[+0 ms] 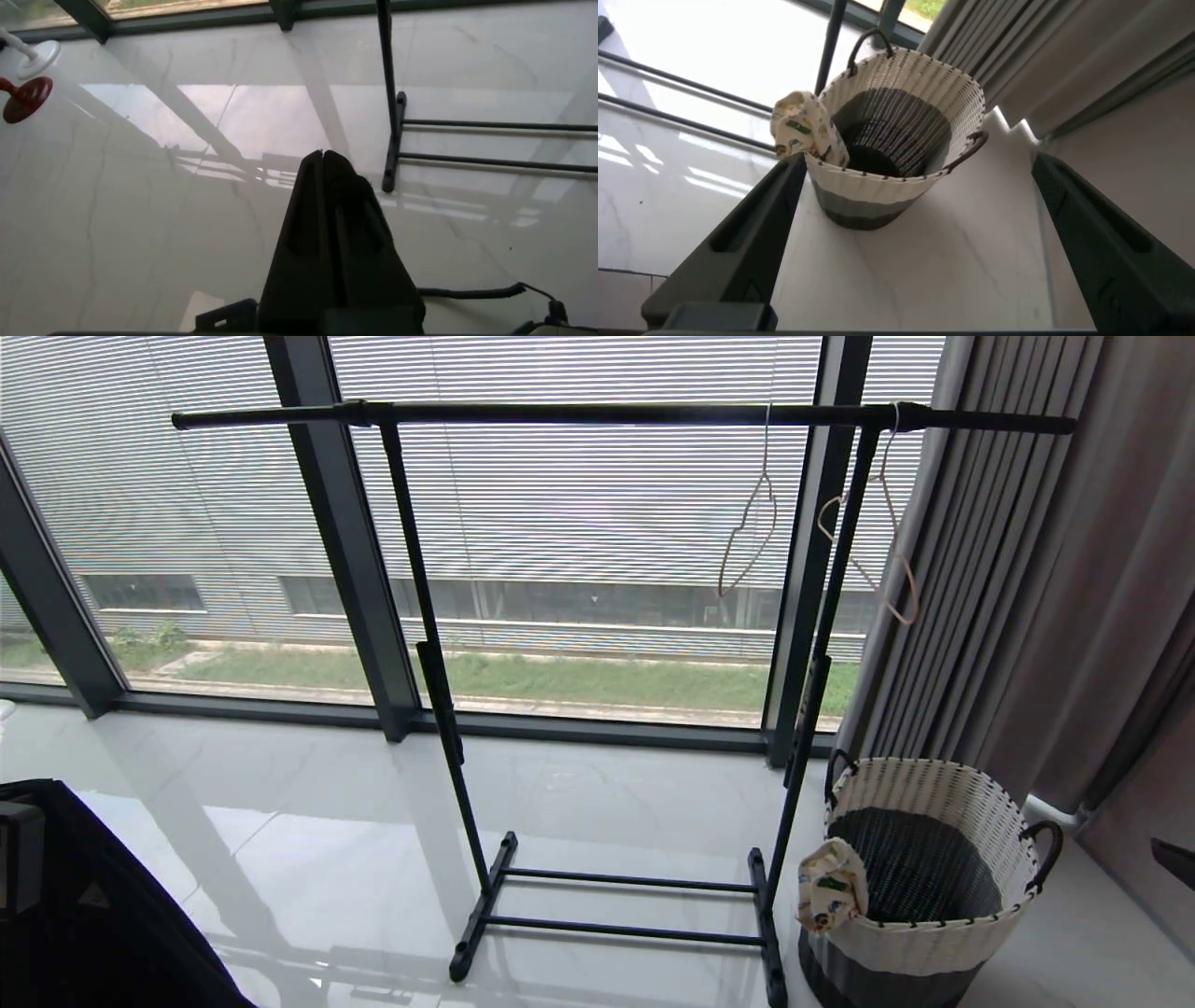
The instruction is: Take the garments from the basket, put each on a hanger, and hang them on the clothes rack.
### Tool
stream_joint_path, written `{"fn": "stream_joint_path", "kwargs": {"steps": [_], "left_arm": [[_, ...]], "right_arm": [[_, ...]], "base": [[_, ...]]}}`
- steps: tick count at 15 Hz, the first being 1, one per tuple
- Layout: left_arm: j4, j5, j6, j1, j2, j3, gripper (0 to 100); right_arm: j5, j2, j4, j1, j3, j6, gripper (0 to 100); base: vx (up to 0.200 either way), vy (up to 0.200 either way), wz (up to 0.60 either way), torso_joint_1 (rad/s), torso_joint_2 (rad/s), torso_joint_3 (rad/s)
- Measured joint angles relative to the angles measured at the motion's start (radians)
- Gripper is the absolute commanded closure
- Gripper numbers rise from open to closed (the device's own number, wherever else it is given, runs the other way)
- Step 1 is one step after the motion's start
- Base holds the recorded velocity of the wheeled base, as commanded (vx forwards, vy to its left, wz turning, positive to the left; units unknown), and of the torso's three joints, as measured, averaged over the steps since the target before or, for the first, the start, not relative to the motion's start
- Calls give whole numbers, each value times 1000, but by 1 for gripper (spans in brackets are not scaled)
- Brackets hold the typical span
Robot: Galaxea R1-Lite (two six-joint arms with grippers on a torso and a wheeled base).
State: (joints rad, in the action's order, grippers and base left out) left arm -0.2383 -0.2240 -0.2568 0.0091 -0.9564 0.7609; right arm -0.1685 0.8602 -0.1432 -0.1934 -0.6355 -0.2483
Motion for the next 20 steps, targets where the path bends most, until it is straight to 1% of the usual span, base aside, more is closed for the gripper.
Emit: {"fn": "stream_joint_path", "kwargs": {"steps": [3, 6, 8, 13, 15, 20], "left_arm": [[0, 0, -4, 0, 19, -15, 100], [0, 1, -5, -2, 32, -15, 100], [1, 2, -5, -4, 37, -15, 100], [0, 2, -7, -17, 39, -14, 100], [1, 2, -8, -17, 37, -13, 100], [0, 2, -8, -23, 37, -13, 100]], "right_arm": [[7, 33, 39, 6, -6, 0, 0], [38, 61, 75, 28, -9, 9, 0], [45, 82, 103, 45, -9, 14, 0], [46, 130, 166, 56, -10, 74, 0], [46, 144, 196, 57, -9, 93, 0], [48, 190, 267, 58, -10, 113, 0]], "base": [[0, 0, 0, 198, -466, -279], [0, 0, 0, 207, -483, -276], [0, 0, 0, 212, -498, -291], [0, 0, 0, 235, -517, -287], [0, 0, 0, 156, -334, -178], [200, 0, 0, 23, -56, -31]]}}
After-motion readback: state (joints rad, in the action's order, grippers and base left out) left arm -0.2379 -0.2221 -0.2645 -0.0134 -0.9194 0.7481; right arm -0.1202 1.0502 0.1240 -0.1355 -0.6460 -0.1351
